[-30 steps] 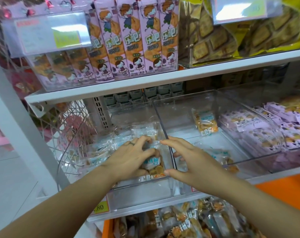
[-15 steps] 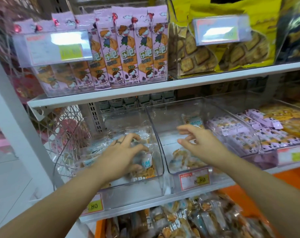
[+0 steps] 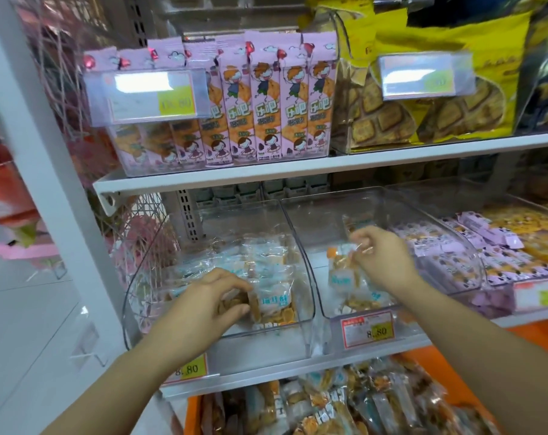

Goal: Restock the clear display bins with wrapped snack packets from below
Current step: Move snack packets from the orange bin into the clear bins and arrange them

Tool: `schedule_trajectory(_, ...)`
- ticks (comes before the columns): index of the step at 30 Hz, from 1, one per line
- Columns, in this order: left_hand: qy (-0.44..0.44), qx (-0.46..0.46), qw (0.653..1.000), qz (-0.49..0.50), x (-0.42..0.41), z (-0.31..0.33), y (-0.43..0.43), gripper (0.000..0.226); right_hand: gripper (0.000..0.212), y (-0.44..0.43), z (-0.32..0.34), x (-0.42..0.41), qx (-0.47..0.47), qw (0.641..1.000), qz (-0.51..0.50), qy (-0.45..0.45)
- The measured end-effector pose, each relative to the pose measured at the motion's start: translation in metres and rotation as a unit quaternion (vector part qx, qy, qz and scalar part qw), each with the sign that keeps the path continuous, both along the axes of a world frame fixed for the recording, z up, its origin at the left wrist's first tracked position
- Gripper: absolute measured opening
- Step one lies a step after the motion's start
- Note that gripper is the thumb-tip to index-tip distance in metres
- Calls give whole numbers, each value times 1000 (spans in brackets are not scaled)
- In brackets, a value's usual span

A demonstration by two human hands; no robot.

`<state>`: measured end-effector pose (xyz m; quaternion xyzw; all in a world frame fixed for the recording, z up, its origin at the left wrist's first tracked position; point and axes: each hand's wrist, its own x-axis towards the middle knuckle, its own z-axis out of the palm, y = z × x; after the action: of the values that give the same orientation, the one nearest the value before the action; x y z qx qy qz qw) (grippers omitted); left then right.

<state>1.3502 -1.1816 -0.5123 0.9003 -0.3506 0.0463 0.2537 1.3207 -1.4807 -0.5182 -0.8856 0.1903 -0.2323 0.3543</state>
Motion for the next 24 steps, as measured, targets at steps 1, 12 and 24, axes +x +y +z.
schedule_trajectory(1,1,-14,1000,2,-1,2,-2,25,23,5,8,-10,13,998,8,-56)
schedule_trajectory(12,146,-270,949,-67,-27,49,-27,33,40,101,56,-68,15,920,263,-289)
schedule_trajectory(24,-8,95,984,152,14,6,5,36,16,97,30,-28,-201,945,258,-8)
